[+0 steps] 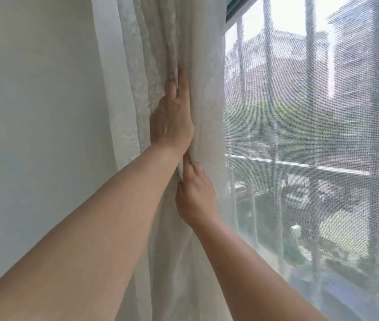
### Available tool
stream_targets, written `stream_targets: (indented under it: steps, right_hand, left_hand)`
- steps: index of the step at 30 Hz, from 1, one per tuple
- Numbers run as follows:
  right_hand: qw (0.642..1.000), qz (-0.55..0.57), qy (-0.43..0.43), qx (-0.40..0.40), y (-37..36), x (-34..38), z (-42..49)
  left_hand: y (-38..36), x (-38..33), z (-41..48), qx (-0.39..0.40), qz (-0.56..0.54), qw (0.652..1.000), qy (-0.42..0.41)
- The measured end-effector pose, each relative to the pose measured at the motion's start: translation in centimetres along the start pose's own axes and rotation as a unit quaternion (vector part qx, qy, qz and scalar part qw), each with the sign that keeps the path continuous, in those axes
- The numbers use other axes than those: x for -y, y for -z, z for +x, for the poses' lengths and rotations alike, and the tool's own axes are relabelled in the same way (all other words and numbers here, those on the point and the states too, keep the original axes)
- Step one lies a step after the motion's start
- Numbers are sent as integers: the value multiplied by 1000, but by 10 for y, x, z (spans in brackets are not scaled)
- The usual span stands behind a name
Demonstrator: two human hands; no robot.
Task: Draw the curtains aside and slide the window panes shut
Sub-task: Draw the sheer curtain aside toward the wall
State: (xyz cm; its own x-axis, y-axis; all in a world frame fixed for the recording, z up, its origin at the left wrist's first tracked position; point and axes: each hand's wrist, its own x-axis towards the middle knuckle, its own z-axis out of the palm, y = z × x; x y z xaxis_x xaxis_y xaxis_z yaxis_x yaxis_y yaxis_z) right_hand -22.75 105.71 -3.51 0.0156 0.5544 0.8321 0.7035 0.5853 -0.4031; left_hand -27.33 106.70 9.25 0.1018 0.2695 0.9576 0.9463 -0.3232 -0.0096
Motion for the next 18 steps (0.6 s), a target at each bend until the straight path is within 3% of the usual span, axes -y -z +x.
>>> stream_targets:
  steps: [10, 18]
  right_hand:
    - [1000, 2, -1, 12, -59, -28, 45]
    - [998, -55, -26, 15, -125, -57, 76]
  left_hand:
    - [-60, 45, 22, -10, -17, 1000, 4]
    - [-131, 99, 31, 38, -19, 999, 4]
